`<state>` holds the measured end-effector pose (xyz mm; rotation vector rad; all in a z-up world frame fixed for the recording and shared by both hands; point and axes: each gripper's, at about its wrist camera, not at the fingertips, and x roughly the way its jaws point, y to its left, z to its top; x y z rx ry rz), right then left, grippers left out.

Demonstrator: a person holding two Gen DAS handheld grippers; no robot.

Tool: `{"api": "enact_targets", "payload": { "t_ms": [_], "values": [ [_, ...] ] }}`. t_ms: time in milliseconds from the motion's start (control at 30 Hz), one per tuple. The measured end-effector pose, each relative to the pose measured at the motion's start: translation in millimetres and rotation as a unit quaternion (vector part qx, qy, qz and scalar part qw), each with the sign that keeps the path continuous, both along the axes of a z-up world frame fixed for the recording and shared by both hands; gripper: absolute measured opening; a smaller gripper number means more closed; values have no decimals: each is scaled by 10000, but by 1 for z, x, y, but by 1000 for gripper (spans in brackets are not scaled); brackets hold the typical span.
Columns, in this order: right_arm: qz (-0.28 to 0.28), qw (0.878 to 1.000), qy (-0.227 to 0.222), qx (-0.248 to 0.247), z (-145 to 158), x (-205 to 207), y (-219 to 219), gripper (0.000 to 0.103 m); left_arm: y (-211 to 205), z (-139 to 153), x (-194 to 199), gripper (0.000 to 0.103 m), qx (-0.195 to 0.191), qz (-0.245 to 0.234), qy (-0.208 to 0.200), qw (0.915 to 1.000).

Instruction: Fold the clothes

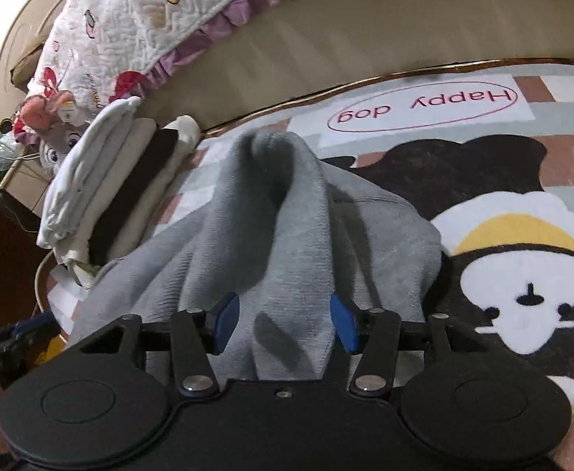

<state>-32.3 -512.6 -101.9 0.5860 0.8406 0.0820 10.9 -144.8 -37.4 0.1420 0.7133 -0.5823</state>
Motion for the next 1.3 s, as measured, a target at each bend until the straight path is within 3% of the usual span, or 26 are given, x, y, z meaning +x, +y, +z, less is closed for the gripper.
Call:
{"api": "enact_targets", "payload": {
  "t_ms": [67, 200, 300, 400, 500, 600, 633, 667, 733, 767, 833, 867, 933, 967, 1100, 1233, 1300],
  "values": [
    [23, 10000, 17, -58, 1, 0, 0, 57, 13, 3, -1, 51, -362, 128, 18, 9993],
    [112, 9998, -82, -106, 7, 1, 0, 57, 19, 11, 3, 51, -213, -119, 73, 9997],
    [179, 9996, -89, -187, 5, 5, 3, 57, 21, 8, 2, 51, 125, -174, 50, 9998],
    [220, 9995, 61, -227, -7, 10, 6, 58, 24, -7, 3, 53, 149, -192, 544, 9982],
    [19, 9987, 374, 355, -26, 14, -6, 61, 13, -30, -3, 55, 737, -564, 792, 9925],
    [-164, 9957, 469, 787, -37, 10, -17, 61, 0, -44, -20, 57, 1168, -957, 553, 9870],
    [-207, 9952, 459, 839, -38, 8, -20, 61, -1, -47, -23, 59, 1118, -999, 538, 9872],
    [-235, 9956, 419, 801, -38, 6, -21, 61, -2, -49, -26, 69, 1053, -1034, 542, 9876],
    [-193, 9971, 305, 669, -38, 6, -19, 61, -4, -57, -23, 80, 823, -1033, 836, 9877],
    [-76, 9981, 192, 584, -38, 6, -16, 60, -8, -62, -23, 83, 948, -1066, 848, 9861],
    [538, 9984, -113, 116, -40, 14, -1, 27, -15, -71, -23, 83, 1199, -1133, 872, 9824],
    [761, 9966, -214, -247, -42, 18, 8, 16, -19, -76, -23, 81, 1341, -1150, 846, 9806],
    [832, 9927, -421, -768, -41, 19, 19, 12, -23, -80, -25, 50, 1671, -976, 437, 9801],
    [727, 9923, -573, -826, -35, 15, 19, 10, -24, -79, -26, 22, 1767, -864, 265, 9801],
    [14, 9854, -947, -1412, 1, -6, 0, 9, -17, -40, -32, 14, 1587, -374, -612, 9847],
    [-747, 9677, -1272, -2042, 39, -29, -21, 9, -9, 5, -29, 11, 1168, 66, -1367, 9837],
    [-1072, 9600, -1292, -2240, 50, -36, -35, 9, -11, 22, -22, 5, 1084, 126, -1645, 9803]
  ]
}}
